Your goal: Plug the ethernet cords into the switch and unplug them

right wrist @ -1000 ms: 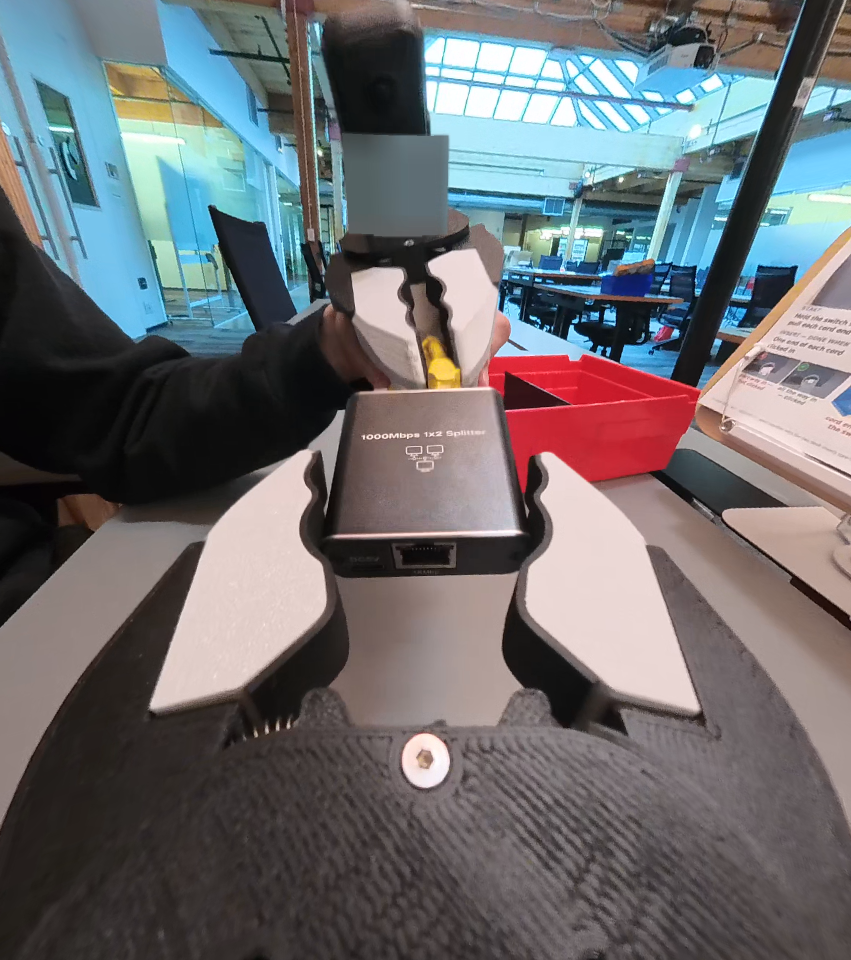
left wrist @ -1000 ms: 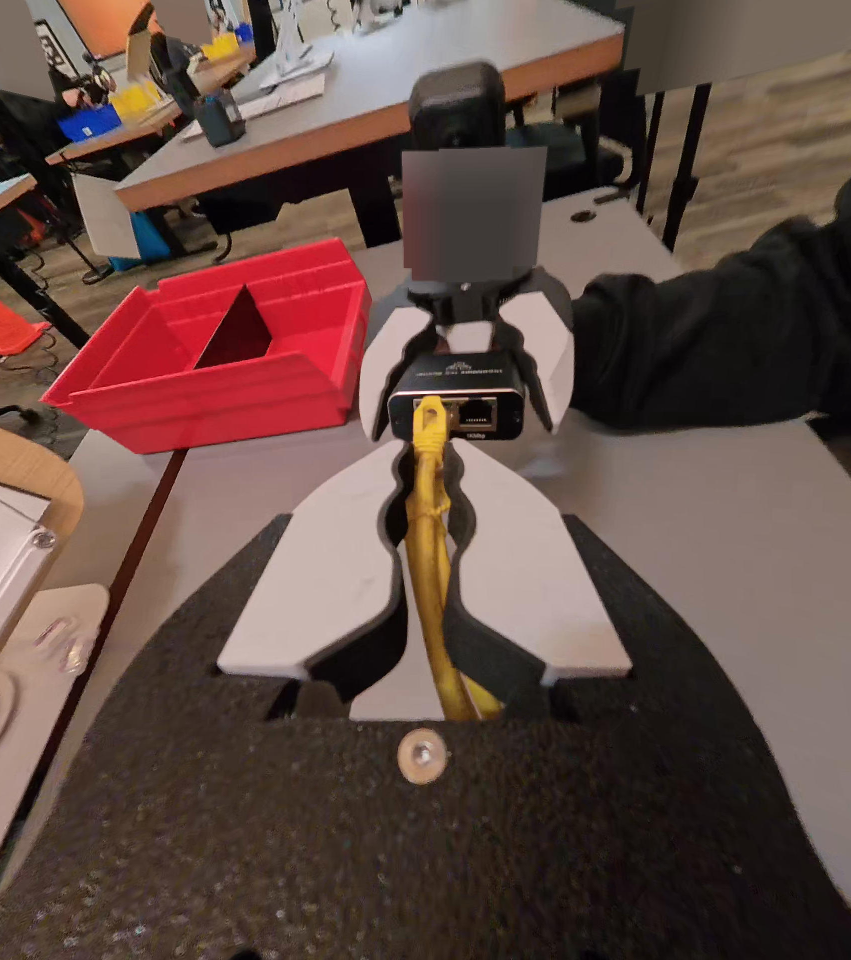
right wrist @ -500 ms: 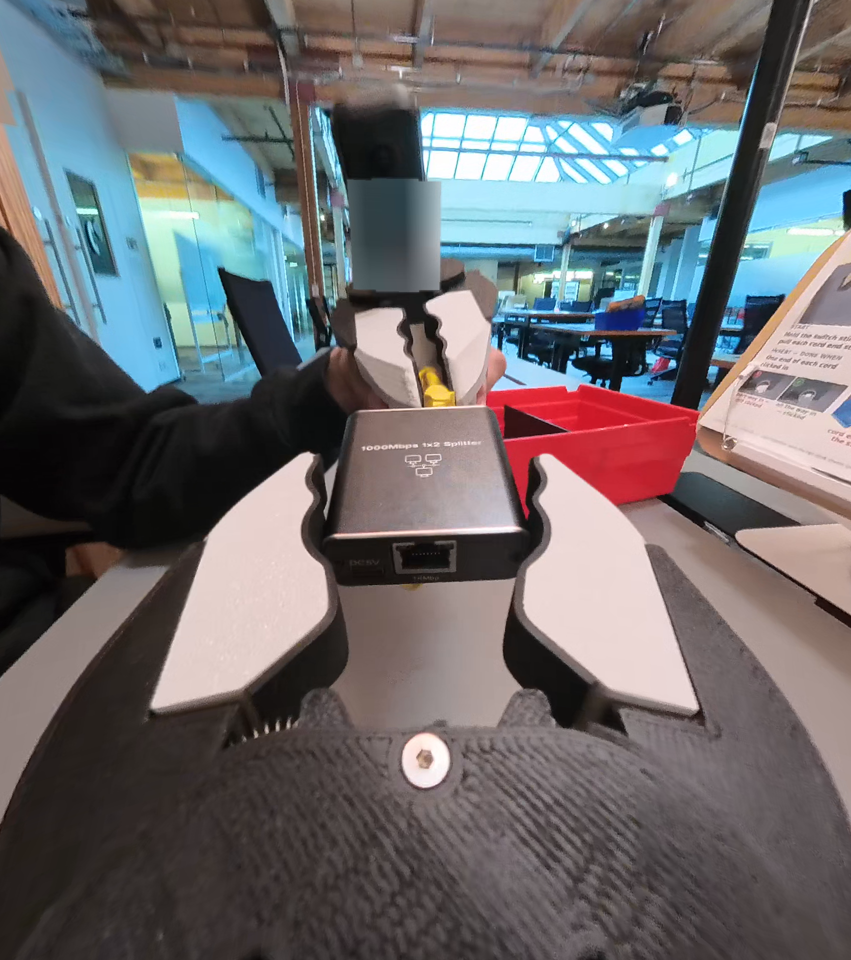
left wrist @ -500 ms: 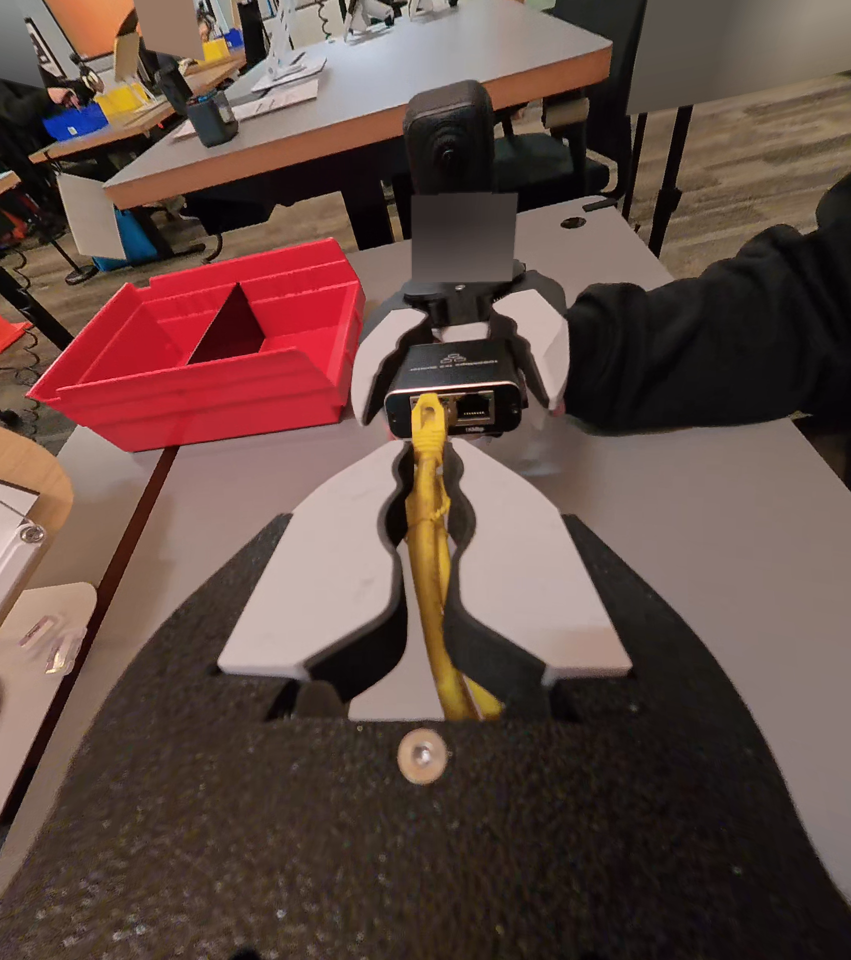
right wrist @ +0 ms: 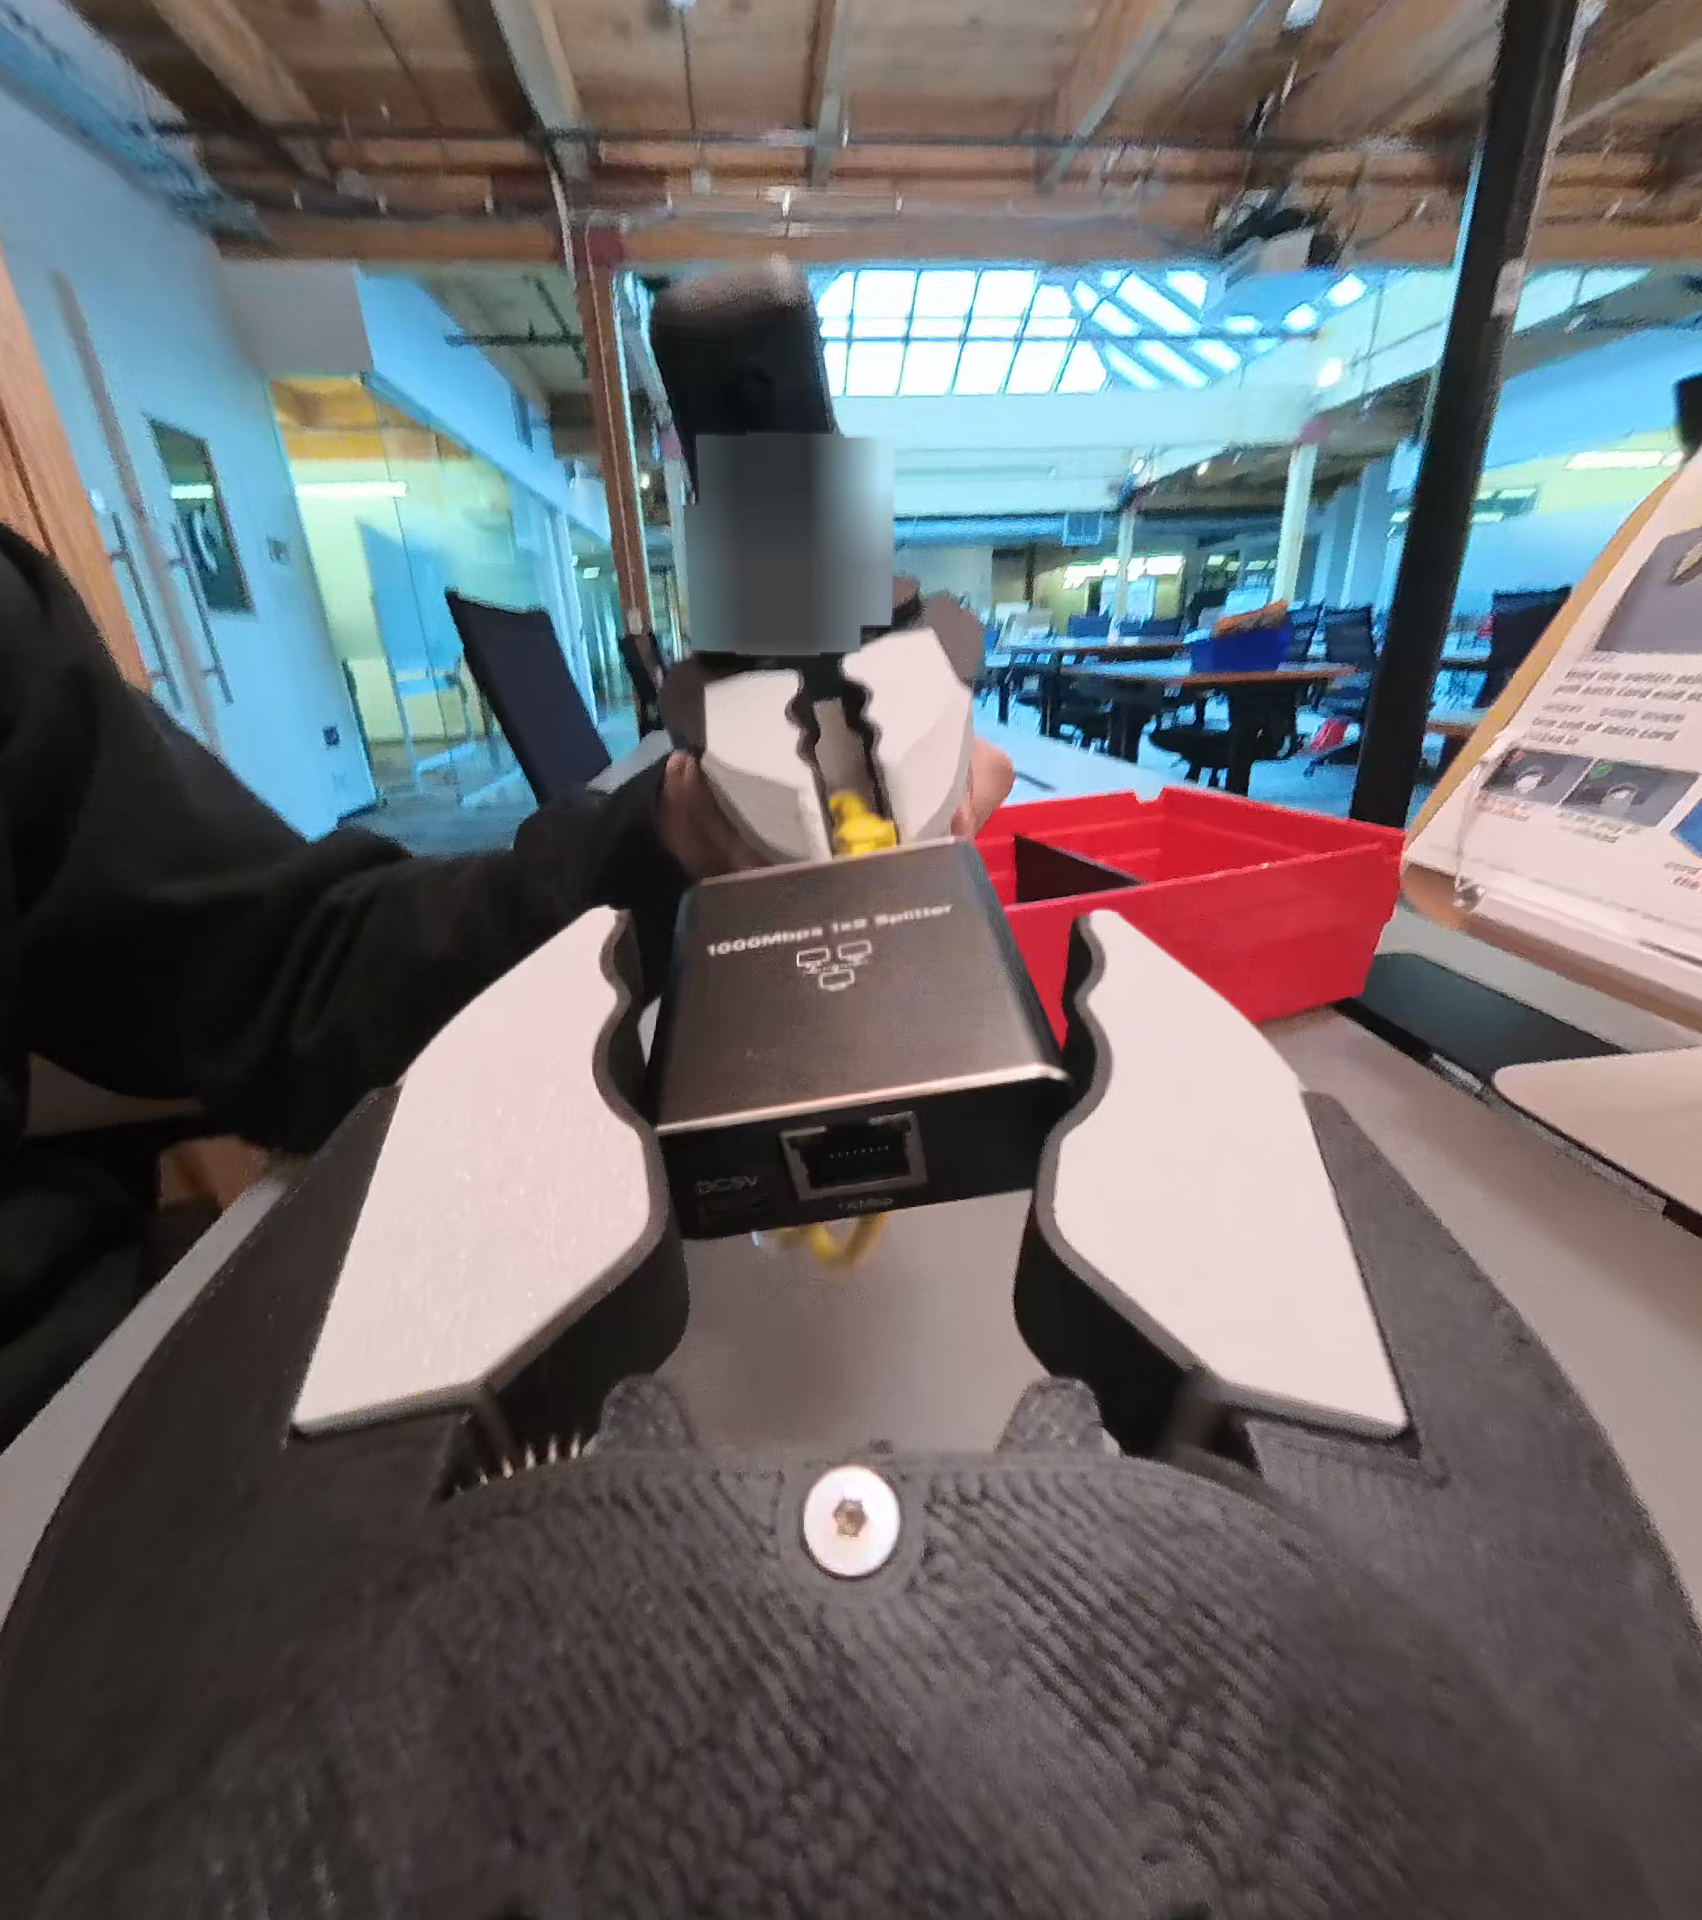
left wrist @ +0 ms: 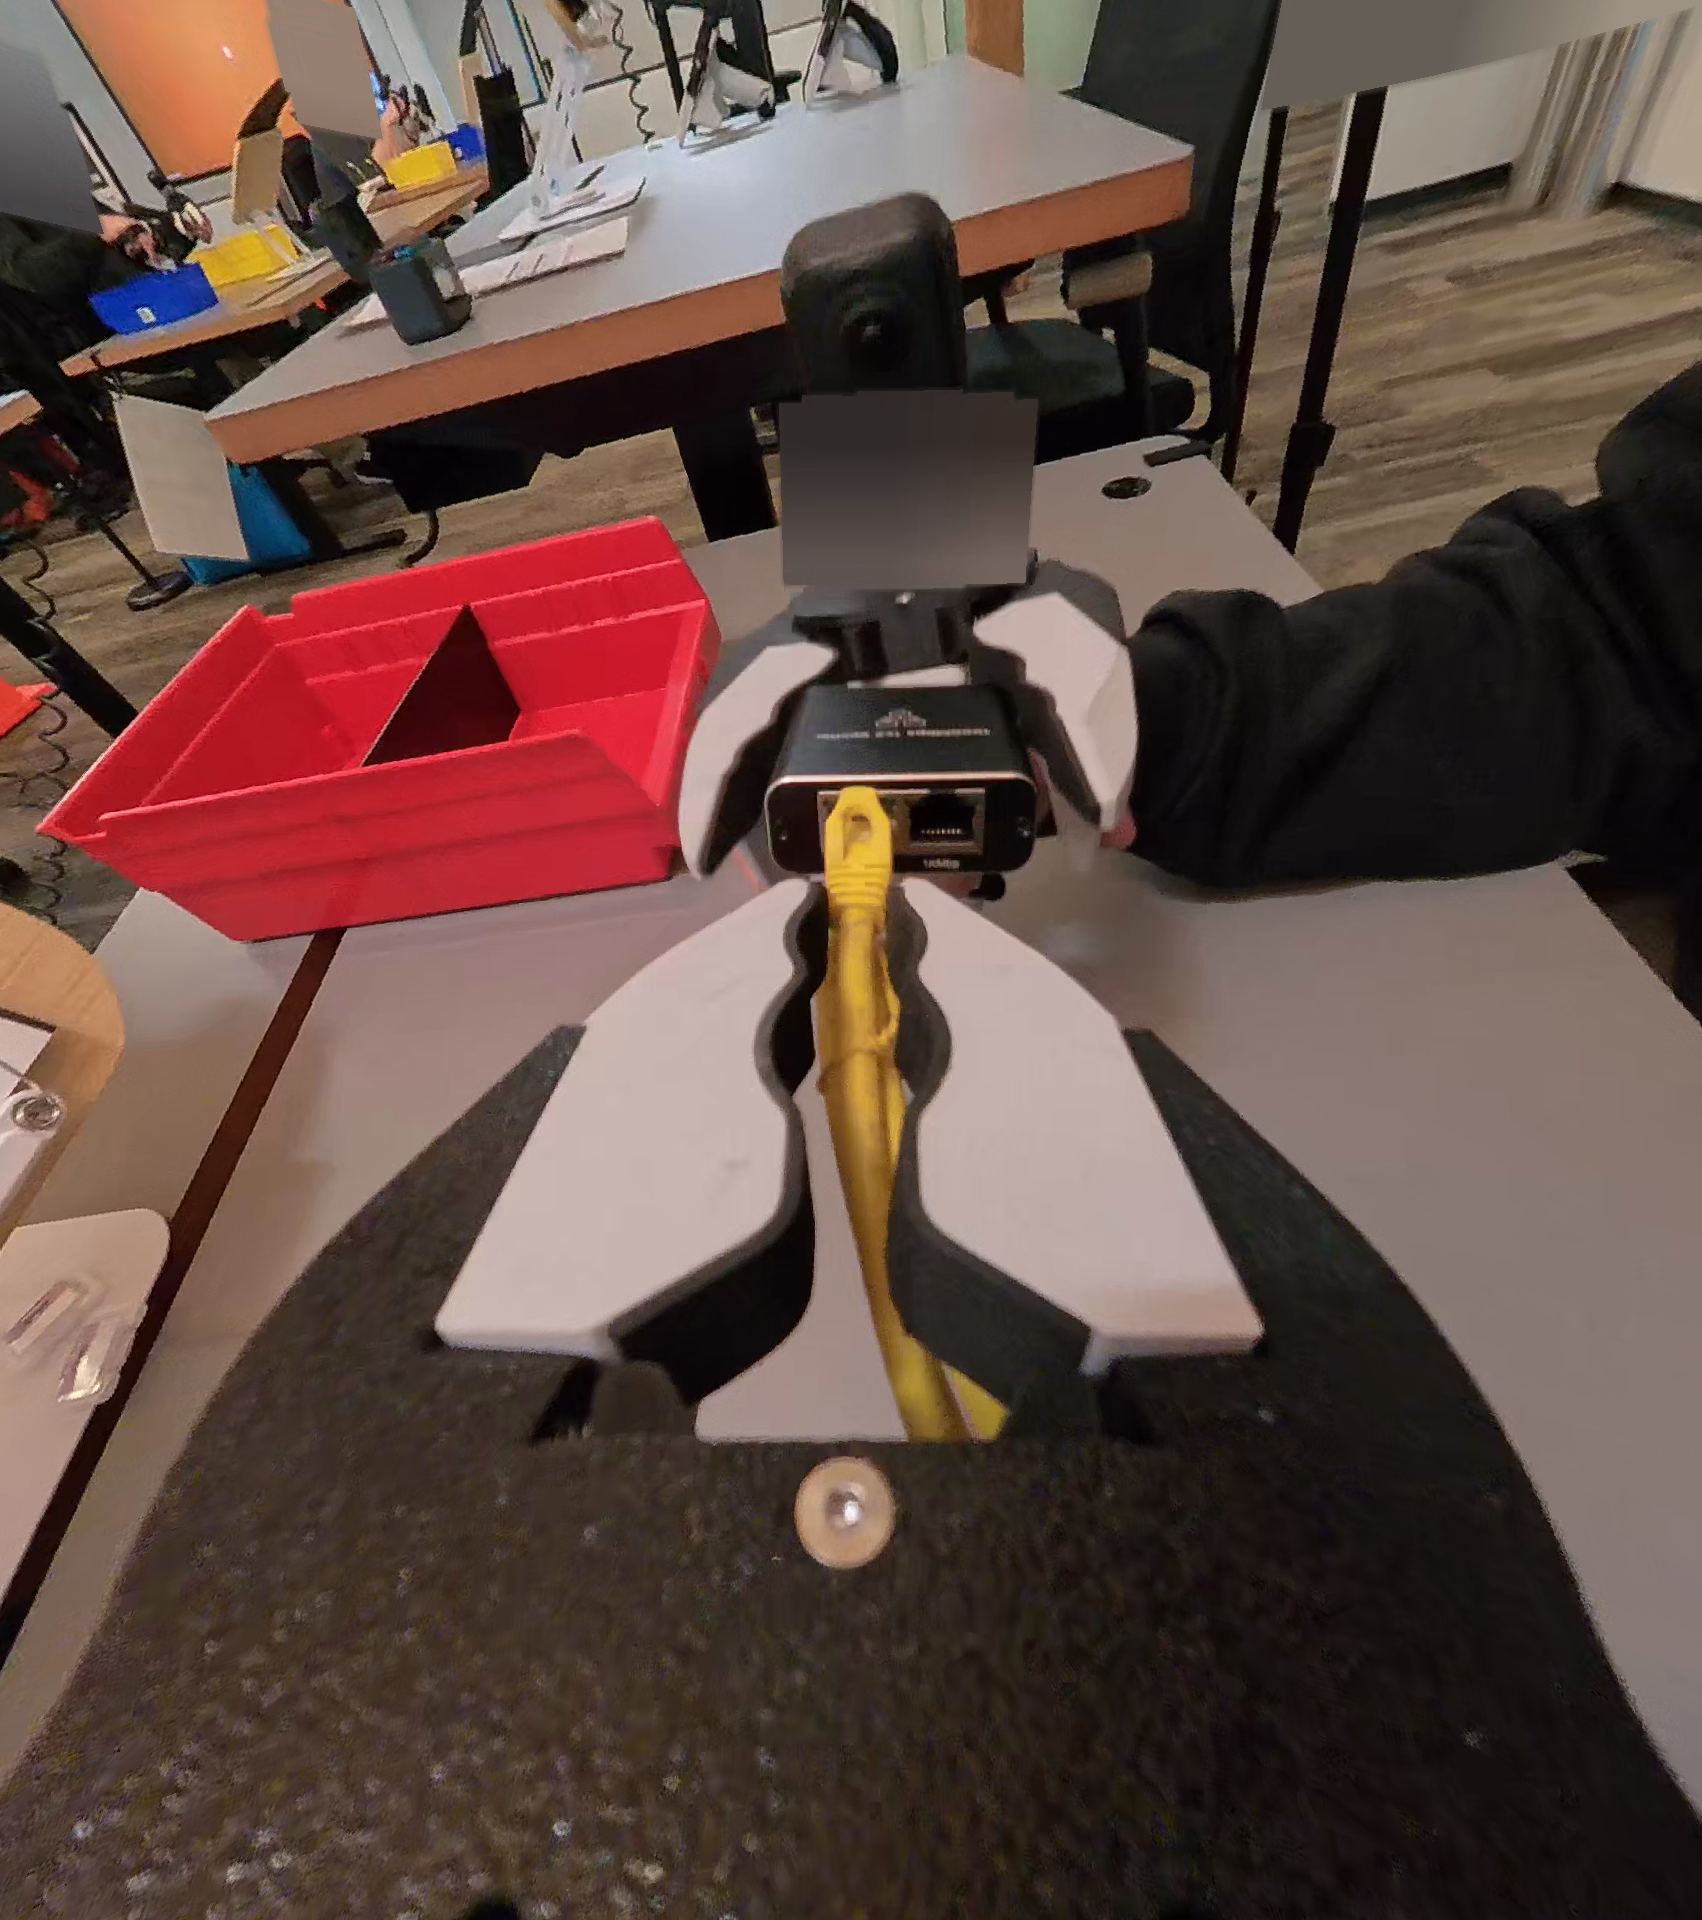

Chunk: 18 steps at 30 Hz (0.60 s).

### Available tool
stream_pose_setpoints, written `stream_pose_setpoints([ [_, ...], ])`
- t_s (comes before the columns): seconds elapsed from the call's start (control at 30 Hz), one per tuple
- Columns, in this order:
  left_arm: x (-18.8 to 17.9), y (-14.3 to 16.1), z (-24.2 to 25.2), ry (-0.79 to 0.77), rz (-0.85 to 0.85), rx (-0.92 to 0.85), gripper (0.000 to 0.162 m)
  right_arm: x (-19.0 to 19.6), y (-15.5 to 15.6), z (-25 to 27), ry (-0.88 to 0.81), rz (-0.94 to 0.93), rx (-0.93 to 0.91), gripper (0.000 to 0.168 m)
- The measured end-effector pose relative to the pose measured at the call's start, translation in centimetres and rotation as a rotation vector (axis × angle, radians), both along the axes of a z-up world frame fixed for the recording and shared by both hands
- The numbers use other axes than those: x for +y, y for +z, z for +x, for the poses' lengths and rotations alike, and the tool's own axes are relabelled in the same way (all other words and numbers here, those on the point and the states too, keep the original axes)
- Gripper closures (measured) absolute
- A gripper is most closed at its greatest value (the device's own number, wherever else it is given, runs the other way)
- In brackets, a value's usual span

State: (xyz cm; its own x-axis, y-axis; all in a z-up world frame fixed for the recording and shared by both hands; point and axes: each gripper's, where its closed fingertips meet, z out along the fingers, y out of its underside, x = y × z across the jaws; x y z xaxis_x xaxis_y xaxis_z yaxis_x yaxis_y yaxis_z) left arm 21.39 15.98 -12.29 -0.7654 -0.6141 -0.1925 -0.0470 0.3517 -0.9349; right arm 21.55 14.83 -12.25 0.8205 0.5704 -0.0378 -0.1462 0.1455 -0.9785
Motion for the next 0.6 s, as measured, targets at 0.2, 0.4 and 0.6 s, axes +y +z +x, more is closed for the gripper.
stream_pose_setpoints([
  [0.2,0.0,-0.4,-0.5,-0.035,-0.013,0.036,0.151,-0.1,-0.6,-0.5,0.008,-0.004,-0.076,0.09],
  [0.4,0.1,0.6,0.3,0.009,-0.027,-0.07,0.151,0.1,0.5,0.3,-0.007,0.02,0.039,0.09],
  [0.6,-0.2,0.8,0.0,-0.011,-0.03,-0.089,0.151,-0.2,0.6,0.1,0.028,0.03,0.065,0.09],
])
